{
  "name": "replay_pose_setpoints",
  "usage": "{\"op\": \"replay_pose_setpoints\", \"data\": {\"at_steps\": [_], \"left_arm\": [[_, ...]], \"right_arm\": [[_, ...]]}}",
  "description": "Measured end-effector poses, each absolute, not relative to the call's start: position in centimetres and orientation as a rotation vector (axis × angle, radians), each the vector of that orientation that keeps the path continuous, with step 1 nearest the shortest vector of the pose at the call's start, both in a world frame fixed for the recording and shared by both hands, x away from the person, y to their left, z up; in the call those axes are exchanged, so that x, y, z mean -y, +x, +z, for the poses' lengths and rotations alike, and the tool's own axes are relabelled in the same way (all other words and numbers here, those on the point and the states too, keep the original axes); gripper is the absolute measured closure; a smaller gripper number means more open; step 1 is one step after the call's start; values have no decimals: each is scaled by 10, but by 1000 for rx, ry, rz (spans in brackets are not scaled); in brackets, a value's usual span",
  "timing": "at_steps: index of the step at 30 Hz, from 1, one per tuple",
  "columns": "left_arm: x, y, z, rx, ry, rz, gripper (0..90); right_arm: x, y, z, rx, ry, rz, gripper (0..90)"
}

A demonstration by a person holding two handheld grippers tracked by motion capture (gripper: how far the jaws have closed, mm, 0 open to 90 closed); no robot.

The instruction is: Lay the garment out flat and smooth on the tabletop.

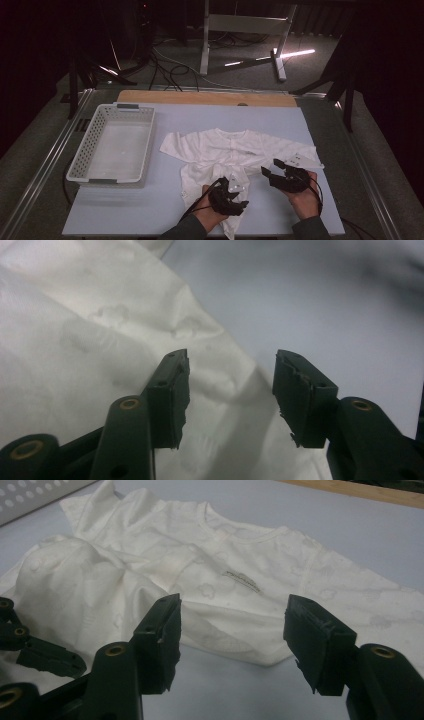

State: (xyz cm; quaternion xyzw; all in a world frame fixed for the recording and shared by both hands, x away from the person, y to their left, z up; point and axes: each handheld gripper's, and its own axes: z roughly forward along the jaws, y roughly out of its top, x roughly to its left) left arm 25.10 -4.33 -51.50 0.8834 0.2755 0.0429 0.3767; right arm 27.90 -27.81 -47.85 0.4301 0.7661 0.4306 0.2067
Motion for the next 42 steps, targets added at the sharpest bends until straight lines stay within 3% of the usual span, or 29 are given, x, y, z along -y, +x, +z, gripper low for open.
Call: {"op": "replay_pose_setpoints", "data": {"at_steps": [5, 9, 12, 13, 14, 15, 18, 19, 30, 42], "left_arm": [[52, 253, -515, -727, 2263, 166, 304], [59, 252, -520, -743, 2301, 243, 263], [59, 250, -520, -726, 2309, 270, 301], [59, 250, -520, -726, 2304, 267, 423], [58, 250, -519, -723, 2306, 264, 423], [56, 252, -518, -736, 2296, 249, 623], [53, 255, -517, -768, 2287, 232, 867], [49, 259, -516, -784, 2280, 160, 880], [51, 235, -498, -637, 2218, -59, 886], [57, 217, -486, -573, 2146, -196, 884]], "right_arm": [[278, 279, -479, -2136, 1194, 1199, 397], [278, 279, -478, -2132, 1193, 1203, 397], [279, 279, -478, -2133, 1197, 1203, 398], [279, 279, -478, -2131, 1199, 1205, 397], [279, 279, -478, -2131, 1199, 1205, 397], [279, 279, -478, -2133, 1196, 1204, 397], [279, 279, -478, -2133, 1197, 1204, 398], [279, 279, -478, -2134, 1197, 1200, 398], [287, 279, -478, -2116, 1221, 1191, 398], [290, 281, -481, -2116, 1244, 1175, 398]]}}
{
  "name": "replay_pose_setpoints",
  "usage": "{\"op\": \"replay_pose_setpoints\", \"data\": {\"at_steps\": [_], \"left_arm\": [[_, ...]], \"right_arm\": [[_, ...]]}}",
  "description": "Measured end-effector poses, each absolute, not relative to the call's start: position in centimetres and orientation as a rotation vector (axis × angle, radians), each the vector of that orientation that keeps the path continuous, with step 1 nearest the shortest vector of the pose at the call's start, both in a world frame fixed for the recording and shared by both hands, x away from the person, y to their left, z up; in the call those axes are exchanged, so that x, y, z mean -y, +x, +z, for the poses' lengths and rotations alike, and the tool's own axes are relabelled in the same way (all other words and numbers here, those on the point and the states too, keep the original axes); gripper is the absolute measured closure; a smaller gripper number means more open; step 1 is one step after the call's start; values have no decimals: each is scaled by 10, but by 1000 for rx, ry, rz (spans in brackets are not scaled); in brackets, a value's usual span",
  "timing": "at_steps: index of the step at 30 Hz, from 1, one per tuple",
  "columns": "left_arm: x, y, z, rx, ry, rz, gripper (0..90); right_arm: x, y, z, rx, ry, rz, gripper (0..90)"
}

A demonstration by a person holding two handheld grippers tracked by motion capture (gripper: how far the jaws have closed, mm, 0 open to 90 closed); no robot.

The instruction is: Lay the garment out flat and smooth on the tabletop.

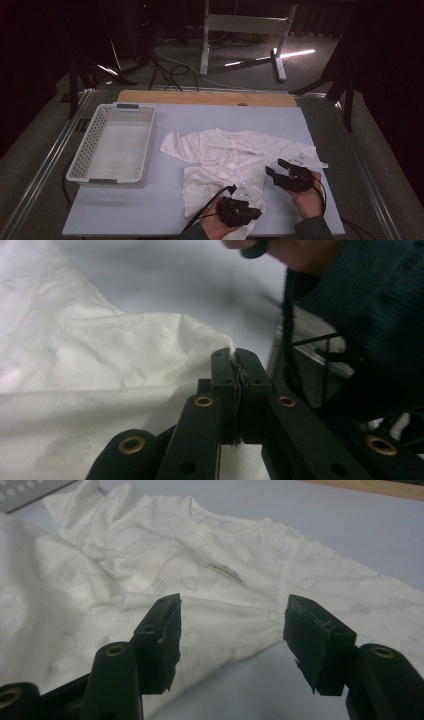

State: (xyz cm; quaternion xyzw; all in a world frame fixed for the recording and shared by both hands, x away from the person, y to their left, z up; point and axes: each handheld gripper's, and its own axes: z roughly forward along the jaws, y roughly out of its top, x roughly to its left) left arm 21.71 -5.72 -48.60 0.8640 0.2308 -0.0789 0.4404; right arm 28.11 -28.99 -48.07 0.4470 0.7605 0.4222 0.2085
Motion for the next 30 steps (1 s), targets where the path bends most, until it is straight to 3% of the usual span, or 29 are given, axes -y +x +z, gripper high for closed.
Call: {"op": "replay_pose_setpoints", "data": {"at_steps": [20, 22, 23, 24, 27, 30], "left_arm": [[93, 214, -483, -507, 2054, -369, 874], [92, 217, -485, -498, 2060, -387, 659], [90, 218, -485, -509, 2068, -374, 659], [86, 220, -486, -525, 2076, -346, 545], [82, 223, -487, -553, 2076, -323, 442], [68, 231, -487, -598, 2058, -288, 411]], "right_arm": [[300, 280, -480, -2101, 1273, 1161, 398], [299, 279, -480, -2098, 1277, 1171, 398], [299, 279, -480, -2098, 1277, 1171, 398], [299, 279, -480, -2102, 1269, 1171, 397], [299, 279, -480, -2107, 1259, 1168, 397], [297, 279, -480, -2116, 1257, 1171, 396]]}}
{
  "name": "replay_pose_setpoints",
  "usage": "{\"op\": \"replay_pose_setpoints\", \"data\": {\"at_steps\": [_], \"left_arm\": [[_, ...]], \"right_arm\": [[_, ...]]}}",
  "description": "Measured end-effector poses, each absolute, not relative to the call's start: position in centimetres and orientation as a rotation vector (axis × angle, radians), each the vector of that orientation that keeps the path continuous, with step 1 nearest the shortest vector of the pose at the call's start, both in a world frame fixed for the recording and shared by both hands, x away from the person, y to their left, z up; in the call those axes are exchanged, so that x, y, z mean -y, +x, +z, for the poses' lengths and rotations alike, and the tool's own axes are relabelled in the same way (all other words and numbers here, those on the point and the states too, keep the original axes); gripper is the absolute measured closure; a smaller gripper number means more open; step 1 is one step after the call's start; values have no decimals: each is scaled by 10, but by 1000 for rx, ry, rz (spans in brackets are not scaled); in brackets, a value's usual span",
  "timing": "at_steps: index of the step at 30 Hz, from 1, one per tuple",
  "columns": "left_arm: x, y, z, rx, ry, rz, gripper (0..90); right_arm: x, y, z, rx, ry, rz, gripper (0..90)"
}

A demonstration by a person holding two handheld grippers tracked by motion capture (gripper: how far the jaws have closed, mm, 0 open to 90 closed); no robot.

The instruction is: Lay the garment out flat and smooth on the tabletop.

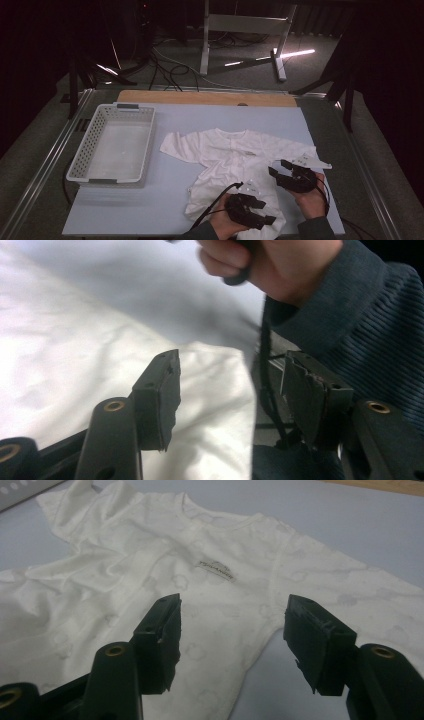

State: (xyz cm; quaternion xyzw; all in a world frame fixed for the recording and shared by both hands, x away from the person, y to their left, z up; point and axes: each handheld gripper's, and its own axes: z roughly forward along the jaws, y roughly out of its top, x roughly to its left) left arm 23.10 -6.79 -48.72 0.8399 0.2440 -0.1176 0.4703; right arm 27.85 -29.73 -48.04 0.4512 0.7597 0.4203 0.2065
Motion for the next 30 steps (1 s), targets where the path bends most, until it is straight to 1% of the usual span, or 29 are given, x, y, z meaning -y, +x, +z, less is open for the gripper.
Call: {"op": "replay_pose_setpoints", "data": {"at_steps": [6, 19, 24, 30], "left_arm": [[46, 240, -487, -637, 2050, -219, 376], [-33, 246, -485, -762, 2004, -86, 382], [-48, 242, -482, -764, 2004, -46, 396], [-59, 230, -484, -757, 2017, -33, 411]], "right_arm": [[296, 277, -482, -2136, 1244, 1158, 393], [299, 270, -482, -2153, 1244, 1138, 392], [300, 269, -482, -2152, 1240, 1141, 392], [304, 267, -482, -2143, 1246, 1145, 392]]}}
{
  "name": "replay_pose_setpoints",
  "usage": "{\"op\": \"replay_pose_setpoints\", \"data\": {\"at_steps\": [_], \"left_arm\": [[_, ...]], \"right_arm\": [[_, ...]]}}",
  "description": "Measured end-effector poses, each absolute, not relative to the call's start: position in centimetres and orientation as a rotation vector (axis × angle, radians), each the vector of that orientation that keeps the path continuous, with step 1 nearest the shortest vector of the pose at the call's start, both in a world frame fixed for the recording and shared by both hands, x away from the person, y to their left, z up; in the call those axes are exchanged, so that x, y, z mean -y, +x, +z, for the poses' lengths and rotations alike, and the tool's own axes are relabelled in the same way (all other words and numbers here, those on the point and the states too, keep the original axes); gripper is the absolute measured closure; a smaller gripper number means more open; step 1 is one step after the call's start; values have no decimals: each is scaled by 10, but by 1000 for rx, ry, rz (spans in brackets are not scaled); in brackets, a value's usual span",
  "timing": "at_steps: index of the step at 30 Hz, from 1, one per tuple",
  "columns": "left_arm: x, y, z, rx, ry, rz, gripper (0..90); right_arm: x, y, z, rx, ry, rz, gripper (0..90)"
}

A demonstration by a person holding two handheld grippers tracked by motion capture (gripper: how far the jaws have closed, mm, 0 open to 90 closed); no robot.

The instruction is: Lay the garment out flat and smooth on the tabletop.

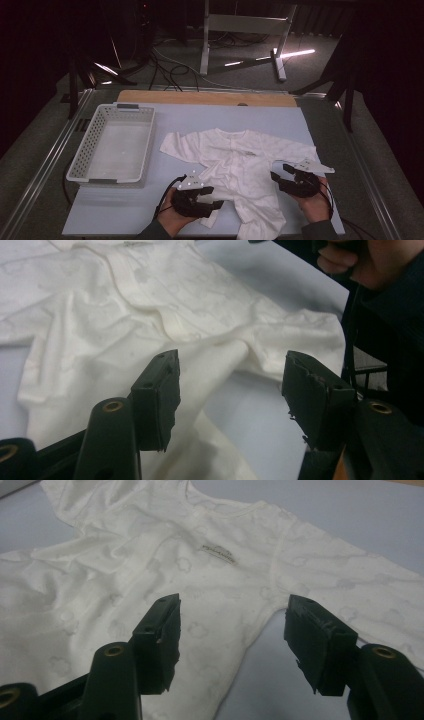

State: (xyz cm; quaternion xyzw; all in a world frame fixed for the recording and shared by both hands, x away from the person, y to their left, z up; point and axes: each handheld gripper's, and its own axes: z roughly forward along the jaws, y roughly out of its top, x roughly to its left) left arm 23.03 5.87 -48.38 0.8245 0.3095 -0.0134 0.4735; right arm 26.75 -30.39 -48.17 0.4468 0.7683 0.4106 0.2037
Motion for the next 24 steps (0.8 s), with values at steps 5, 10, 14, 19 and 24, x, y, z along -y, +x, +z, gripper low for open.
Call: {"op": "replay_pose_setpoints", "data": {"at_steps": [5, 10, 14, 19, 24], "left_arm": [[-64, 225, -488, -764, 2034, -42, 425], [-69, 221, -492, -758, 2050, -53, 434], [-68, 219, -501, -761, 2106, -51, 440], [-64, 221, -509, -757, 2172, -21, 447], [-63, 223, -516, -751, 2254, 21, 607]], "right_arm": [[305, 267, -481, -2136, 1248, 1148, 390], [305, 267, -481, -2138, 1251, 1149, 390], [304, 267, -481, -2141, 1244, 1153, 390], [305, 267, -481, -2139, 1248, 1155, 390], [305, 267, -481, -2141, 1244, 1147, 391]]}}
